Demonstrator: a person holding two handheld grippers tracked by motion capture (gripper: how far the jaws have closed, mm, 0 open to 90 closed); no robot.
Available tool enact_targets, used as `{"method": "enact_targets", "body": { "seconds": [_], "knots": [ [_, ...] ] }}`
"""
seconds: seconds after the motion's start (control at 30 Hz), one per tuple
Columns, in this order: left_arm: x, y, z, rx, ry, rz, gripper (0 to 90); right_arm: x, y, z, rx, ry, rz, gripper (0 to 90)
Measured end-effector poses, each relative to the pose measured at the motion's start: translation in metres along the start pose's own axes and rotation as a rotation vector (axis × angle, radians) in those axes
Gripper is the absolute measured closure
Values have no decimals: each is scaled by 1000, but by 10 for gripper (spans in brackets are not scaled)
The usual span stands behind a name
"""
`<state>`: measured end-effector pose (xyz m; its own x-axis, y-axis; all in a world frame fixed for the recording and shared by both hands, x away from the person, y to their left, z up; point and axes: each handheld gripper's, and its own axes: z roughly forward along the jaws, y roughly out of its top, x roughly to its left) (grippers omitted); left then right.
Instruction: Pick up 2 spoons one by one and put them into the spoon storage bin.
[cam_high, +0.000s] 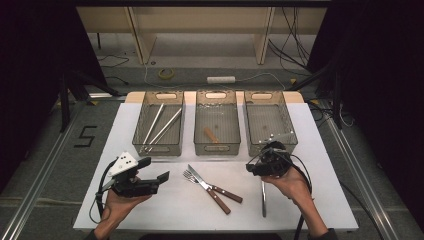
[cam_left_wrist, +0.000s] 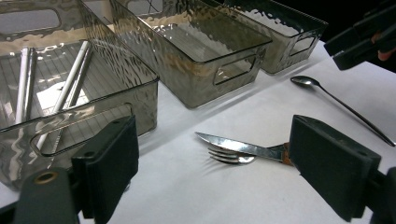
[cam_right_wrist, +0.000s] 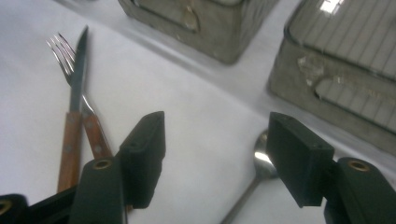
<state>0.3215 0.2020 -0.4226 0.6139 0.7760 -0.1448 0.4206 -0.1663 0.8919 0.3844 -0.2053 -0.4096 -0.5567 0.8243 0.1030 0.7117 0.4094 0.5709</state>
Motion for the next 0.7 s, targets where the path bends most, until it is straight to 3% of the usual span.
{"method": "enact_targets", "body": {
  "seconds": [0.43,0.7],
  "knots": [
    [0,0,0,-3,-2,-3,161,-7,-28,11,88,-5,54,526],
    [-1,0,0,4,-3,4,161,-8,-34,20,155,-23,43,573]
  ]
}}
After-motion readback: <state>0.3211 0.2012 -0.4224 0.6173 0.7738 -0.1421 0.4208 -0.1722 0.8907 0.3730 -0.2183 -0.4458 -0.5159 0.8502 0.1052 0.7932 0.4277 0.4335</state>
